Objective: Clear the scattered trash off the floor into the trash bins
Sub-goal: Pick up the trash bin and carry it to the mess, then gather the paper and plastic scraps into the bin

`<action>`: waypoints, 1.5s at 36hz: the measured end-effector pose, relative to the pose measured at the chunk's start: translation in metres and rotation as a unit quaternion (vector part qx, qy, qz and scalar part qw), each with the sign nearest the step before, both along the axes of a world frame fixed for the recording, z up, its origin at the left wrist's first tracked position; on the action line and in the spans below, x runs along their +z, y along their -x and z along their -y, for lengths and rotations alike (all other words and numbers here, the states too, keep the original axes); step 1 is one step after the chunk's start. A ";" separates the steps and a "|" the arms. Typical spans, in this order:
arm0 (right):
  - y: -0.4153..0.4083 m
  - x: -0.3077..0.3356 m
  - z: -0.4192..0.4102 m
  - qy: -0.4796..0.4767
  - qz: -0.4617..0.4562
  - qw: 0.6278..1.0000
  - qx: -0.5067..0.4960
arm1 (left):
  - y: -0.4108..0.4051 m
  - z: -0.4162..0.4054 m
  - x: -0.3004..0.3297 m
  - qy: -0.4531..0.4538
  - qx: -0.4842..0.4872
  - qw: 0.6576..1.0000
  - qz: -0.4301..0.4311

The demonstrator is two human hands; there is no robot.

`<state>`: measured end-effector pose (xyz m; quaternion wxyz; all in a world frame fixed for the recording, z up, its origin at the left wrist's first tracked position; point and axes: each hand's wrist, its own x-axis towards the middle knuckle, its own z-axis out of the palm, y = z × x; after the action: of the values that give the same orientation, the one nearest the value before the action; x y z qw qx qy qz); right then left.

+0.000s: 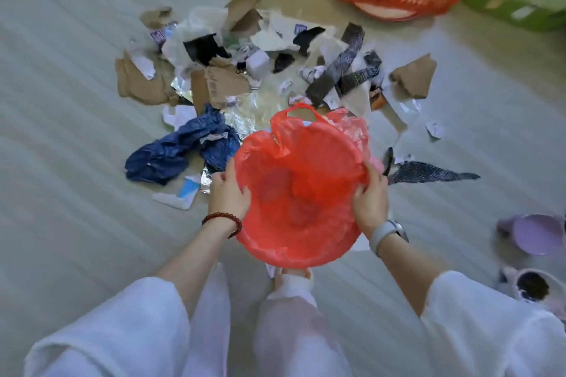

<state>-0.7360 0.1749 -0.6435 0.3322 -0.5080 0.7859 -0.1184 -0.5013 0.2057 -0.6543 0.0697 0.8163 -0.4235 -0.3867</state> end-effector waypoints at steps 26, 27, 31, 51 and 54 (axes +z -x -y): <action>-0.028 -0.097 0.151 0.151 0.039 0.985 -0.071 | -0.027 0.169 -0.091 0.172 -0.059 0.983 0.005; -0.029 -0.089 0.143 0.158 0.045 0.984 -0.075 | -0.027 0.160 -0.084 0.192 -0.059 0.980 0.006; -0.034 -0.068 0.084 0.164 0.081 0.969 -0.164 | -0.032 0.092 -0.071 0.263 -0.068 0.962 -0.011; -0.024 -0.312 -0.137 -0.055 -0.209 0.685 0.696 | -0.045 -0.054 -0.318 0.124 -0.510 0.837 0.152; -0.015 -0.313 -0.131 -0.012 -0.185 0.732 0.656 | -0.048 -0.050 -0.325 0.134 -0.514 0.831 0.164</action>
<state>-0.7207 0.3054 -0.9565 0.1817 -0.9051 0.3048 0.2342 -0.4534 0.2557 -0.9793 -0.1010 0.5147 -0.8348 -0.1671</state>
